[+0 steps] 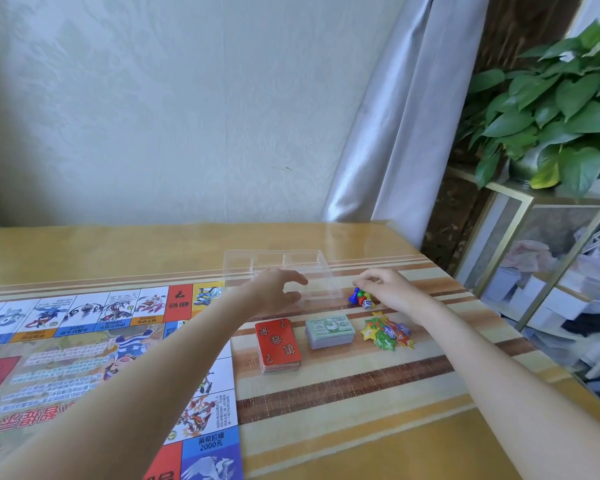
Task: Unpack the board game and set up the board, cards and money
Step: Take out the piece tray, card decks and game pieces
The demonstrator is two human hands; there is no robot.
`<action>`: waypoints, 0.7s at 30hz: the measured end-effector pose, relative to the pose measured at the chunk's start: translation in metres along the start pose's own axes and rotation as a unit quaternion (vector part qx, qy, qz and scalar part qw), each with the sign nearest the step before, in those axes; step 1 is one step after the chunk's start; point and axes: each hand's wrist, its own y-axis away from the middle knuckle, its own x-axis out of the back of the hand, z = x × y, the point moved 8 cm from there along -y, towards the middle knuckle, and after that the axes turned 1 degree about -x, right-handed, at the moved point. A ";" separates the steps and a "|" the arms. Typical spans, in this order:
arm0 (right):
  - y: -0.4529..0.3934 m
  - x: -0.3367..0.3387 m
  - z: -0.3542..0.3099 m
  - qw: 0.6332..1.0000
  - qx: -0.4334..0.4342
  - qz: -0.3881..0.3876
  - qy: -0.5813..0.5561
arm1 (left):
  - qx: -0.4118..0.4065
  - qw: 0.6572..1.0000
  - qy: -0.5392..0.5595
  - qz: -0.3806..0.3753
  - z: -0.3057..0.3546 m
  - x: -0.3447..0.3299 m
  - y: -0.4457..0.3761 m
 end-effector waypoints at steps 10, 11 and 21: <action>0.000 0.012 0.005 0.998 -0.019 0.061 -0.023 | -0.006 1.000 0.007 0.006 0.001 0.002 0.001; 0.000 0.015 0.003 0.997 -0.013 0.074 -0.020 | -0.007 1.000 0.008 0.006 0.001 0.002 0.001; 0.013 0.025 -0.050 0.988 0.090 0.126 -0.009 | -0.012 0.996 -0.053 0.071 0.012 0.014 0.004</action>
